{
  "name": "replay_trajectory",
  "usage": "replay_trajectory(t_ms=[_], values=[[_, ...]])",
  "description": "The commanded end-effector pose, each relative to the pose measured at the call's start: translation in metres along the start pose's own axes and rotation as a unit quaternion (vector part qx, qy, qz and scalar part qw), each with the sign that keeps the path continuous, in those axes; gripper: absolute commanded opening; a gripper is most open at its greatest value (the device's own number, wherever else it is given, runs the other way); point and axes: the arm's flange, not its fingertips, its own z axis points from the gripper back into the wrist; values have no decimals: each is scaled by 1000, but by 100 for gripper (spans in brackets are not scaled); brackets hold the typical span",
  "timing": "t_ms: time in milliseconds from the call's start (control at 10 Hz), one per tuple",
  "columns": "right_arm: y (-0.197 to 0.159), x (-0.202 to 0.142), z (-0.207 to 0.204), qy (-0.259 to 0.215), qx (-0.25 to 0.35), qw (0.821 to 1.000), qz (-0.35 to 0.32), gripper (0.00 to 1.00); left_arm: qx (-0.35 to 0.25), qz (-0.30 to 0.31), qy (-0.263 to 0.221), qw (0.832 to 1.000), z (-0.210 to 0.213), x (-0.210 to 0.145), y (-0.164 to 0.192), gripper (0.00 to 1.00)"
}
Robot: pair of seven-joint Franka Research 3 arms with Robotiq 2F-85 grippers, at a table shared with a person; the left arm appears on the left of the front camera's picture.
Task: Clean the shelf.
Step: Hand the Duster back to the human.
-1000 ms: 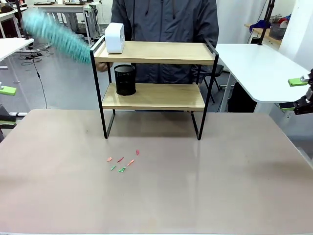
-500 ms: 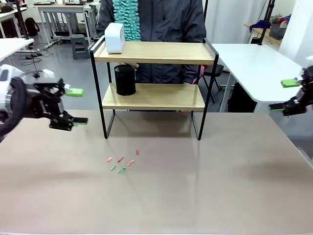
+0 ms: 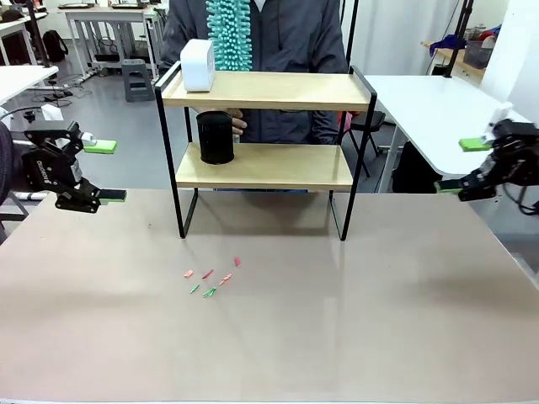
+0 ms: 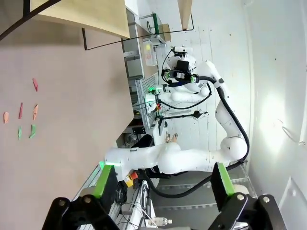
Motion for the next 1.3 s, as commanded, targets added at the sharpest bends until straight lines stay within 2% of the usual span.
replay_trajectory(t_ms=[0, 1200], values=[[5, -1, -2, 4, -4, 1000, 1, 100, -3, 7, 9, 1000, -3, -4, -1, 100], [5, -1, -2, 4, -4, 1000, 1, 100, -3, 7, 9, 1000, -3, -4, -1, 100]])
